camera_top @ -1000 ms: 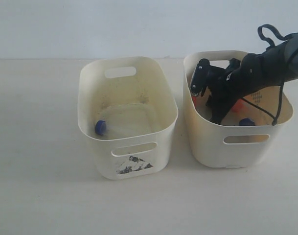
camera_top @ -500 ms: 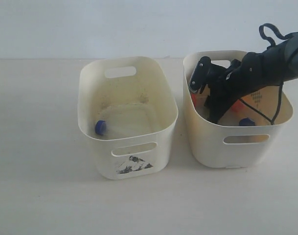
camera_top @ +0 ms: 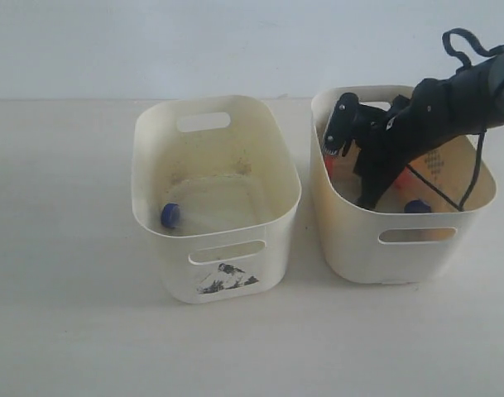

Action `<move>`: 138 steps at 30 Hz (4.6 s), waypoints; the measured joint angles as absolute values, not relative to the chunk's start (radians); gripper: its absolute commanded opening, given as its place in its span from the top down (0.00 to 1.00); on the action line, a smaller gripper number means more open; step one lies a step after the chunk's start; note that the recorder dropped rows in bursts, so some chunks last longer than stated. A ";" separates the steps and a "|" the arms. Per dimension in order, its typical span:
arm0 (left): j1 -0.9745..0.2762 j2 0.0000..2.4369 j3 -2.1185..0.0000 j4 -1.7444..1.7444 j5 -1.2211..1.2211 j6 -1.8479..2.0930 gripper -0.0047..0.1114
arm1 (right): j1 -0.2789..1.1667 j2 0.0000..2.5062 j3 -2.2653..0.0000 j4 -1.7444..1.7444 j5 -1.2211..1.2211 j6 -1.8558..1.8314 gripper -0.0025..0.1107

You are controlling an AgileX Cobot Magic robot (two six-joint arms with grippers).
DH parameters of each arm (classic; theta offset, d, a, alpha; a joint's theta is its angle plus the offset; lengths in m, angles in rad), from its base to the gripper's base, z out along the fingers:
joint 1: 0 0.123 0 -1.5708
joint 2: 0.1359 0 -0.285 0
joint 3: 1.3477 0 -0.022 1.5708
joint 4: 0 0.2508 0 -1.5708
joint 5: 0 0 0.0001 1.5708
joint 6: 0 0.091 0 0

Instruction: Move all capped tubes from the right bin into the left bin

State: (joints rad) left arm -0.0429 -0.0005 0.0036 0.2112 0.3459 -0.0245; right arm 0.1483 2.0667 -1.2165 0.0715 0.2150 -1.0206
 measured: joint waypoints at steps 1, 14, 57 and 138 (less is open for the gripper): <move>-0.043 0.000 0.004 0.211 0.346 -0.024 0.92 | 0.148 2.061 -1.214 0.077 0.278 -1.015 0.98; -0.043 0.000 0.004 0.211 0.346 -0.024 0.92 | 0.150 1.940 -1.199 0.102 0.423 -0.998 0.98; -0.043 0.000 0.004 0.211 0.346 -0.024 0.92 | 0.152 2.107 -1.201 0.149 0.054 -0.933 0.72; -0.043 0.000 0.004 0.209 0.344 -0.024 0.92 | 0.170 1.936 -1.202 0.149 0.319 -0.538 0.43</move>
